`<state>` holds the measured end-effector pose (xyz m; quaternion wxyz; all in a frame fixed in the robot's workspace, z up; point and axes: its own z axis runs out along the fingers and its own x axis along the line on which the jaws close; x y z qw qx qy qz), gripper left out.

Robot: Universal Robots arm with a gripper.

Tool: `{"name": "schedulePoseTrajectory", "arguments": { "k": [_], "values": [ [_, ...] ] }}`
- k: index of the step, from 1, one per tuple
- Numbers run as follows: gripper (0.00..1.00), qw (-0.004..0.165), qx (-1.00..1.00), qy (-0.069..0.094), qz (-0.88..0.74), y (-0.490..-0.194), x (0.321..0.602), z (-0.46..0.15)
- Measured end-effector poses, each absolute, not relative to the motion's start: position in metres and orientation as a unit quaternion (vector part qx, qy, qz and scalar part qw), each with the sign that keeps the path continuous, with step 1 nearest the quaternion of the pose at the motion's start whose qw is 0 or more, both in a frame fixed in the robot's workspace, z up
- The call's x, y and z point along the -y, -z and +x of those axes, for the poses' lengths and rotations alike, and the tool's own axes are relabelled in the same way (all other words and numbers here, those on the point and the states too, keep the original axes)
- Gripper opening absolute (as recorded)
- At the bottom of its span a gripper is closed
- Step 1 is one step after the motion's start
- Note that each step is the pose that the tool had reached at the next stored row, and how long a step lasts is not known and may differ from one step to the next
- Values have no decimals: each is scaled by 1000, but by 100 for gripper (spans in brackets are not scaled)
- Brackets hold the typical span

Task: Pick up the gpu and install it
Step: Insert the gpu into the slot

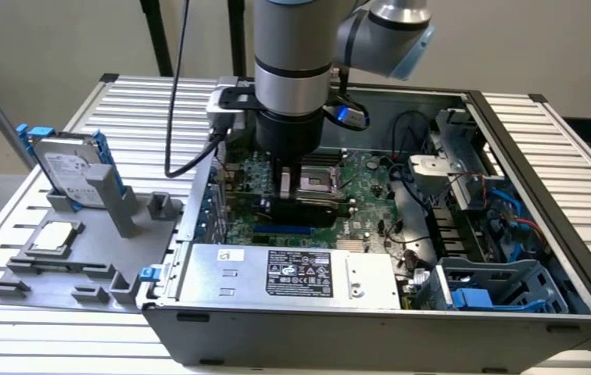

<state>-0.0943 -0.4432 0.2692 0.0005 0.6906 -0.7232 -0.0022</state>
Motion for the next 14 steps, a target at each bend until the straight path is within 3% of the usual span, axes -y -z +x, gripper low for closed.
{"name": "schedulePoseTrajectory", "arguments": {
  "k": [14],
  "values": [
    [27, 0, 722, 3, 692, -265, 443, -97]
  ]
}}
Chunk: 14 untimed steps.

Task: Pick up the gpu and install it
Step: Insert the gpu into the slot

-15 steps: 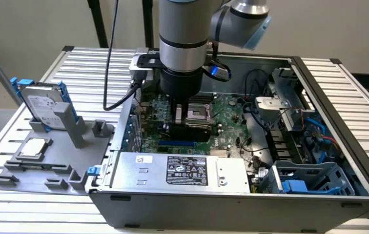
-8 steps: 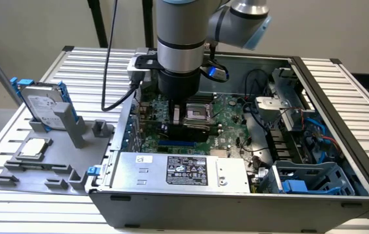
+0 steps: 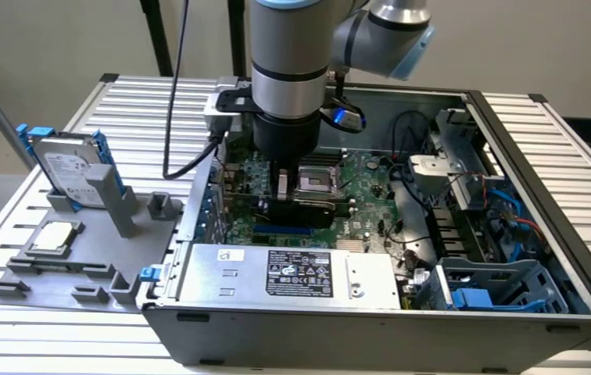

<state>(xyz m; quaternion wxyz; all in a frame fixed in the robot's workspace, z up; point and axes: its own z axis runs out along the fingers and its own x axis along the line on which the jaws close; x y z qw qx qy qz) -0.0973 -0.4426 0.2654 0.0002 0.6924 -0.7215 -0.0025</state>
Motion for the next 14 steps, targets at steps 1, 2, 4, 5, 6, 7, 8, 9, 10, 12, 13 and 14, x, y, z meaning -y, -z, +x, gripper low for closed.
{"name": "schedulePoseTrajectory", "arguments": {
  "k": [1, 2, 4, 5, 6, 7, 8, 9, 10, 12, 13, 14],
  "values": [
    [27, 0, 721, 3, 693, -265, 442, -97],
    [27, 0, 721, 3, 693, -265, 442, -97],
    [27, 0, 720, 3, 693, -265, 442, -97],
    [27, 0, 720, 3, 694, -265, 442, -97],
    [27, 0, 720, 3, 694, -264, 442, -97],
    [27, 0, 720, 3, 694, -264, 442, -97],
    [27, -1, 720, 4, 694, -264, 442, -97],
    [27, -3, 720, 6, 694, -263, 442, -97],
    [27, -5, 720, 8, 694, -263, 442, -97],
    [27, -8, 720, 12, 694, -263, 442, -97],
    [27, -9, 720, 12, 694, -262, 442, -97],
    [27, -9, 720, 12, 694, -262, 443, -97]
  ]
}}
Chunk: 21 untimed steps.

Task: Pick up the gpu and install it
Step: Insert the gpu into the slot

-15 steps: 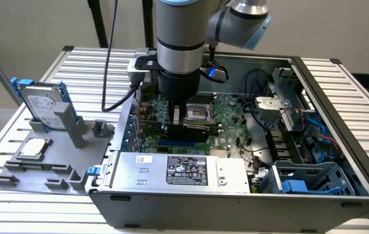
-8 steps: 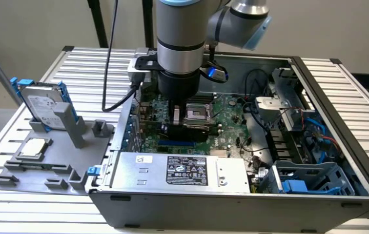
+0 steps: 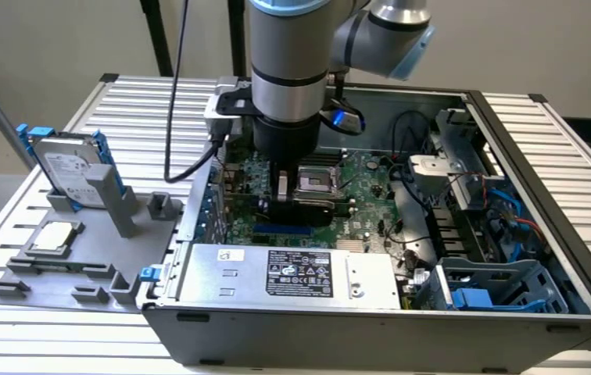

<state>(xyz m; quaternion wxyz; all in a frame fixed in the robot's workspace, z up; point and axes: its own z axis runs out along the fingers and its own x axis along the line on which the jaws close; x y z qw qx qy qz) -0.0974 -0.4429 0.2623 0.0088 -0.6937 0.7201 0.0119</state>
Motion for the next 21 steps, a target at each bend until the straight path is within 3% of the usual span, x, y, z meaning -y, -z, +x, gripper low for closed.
{"name": "schedulePoseTrajectory", "arguments": {
  "k": [21],
  "values": [
    [27, 9, -721, -12, -692, -260, 448, -99]
  ]
}}
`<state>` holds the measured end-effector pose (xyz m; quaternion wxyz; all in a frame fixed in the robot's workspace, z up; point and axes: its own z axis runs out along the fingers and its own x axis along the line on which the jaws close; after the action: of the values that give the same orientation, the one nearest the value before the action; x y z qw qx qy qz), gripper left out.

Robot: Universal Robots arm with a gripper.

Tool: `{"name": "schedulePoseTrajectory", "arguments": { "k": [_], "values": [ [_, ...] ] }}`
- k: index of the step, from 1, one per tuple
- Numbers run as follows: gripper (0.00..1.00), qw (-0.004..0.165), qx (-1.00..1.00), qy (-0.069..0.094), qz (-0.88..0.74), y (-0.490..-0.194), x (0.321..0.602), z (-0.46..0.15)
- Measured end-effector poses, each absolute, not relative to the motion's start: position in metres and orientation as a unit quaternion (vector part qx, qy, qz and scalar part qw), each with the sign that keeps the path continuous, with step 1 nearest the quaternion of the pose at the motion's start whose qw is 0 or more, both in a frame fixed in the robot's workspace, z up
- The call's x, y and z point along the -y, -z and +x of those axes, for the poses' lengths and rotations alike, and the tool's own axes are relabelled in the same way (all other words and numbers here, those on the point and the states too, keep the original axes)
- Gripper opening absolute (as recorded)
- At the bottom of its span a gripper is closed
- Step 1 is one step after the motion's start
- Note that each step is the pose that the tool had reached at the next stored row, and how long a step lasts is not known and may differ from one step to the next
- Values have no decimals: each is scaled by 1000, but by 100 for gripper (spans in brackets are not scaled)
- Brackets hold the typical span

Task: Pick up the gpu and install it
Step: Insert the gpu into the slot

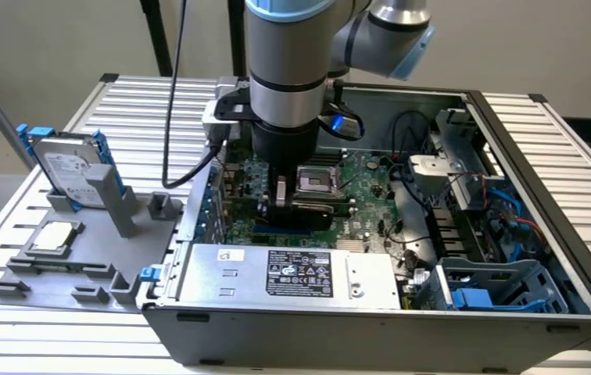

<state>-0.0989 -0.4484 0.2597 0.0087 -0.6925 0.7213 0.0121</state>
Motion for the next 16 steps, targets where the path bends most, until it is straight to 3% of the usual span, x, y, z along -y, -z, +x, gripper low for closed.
{"name": "schedulePoseTrajectory", "arguments": {
  "k": [16],
  "values": [
    [27, 8, -721, -12, -692, -256, 448, -99]
  ]
}}
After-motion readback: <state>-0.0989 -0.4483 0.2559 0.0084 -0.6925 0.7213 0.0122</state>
